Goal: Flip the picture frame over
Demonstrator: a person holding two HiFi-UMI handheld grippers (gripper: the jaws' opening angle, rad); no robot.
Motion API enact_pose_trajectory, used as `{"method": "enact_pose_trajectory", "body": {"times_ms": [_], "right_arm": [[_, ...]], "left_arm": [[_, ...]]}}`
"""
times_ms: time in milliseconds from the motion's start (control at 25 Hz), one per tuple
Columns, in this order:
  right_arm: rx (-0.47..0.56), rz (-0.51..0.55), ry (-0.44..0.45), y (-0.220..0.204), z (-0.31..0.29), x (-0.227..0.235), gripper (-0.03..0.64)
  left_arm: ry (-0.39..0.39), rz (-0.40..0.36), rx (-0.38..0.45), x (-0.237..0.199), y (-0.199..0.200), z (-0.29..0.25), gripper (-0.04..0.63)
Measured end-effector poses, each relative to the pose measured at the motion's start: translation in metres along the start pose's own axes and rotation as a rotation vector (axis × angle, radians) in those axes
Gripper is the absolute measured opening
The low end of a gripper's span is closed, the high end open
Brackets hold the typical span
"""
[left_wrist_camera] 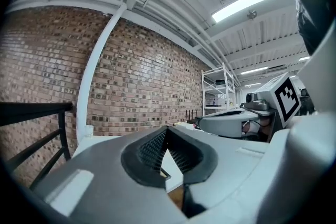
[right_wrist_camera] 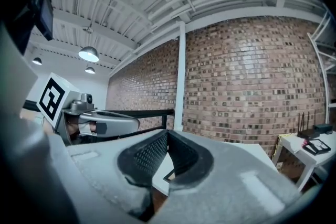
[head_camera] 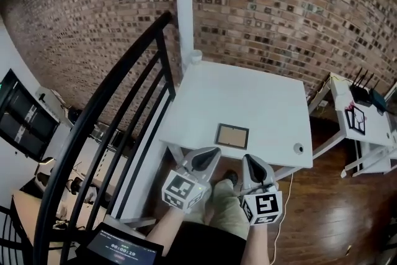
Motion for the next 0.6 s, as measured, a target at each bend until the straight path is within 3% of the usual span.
{"method": "enact_pose_trajectory", "body": {"times_ms": [600], "right_arm": [[0.063,-0.022,-0.015,0.009,0.016,0.003,-0.008]], "left_arm": [[-0.05,-0.052,-0.022,0.016,0.007,0.002,0.011]]}}
Point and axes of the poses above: the fingertips, and each gripper's own axes: z backward along the fingers, x to its right, y out of its top, the point moved 3 cm from there along z, backward along the fingers, and after that the axes turned 5 degrees about -x, right-handed, at the moved point
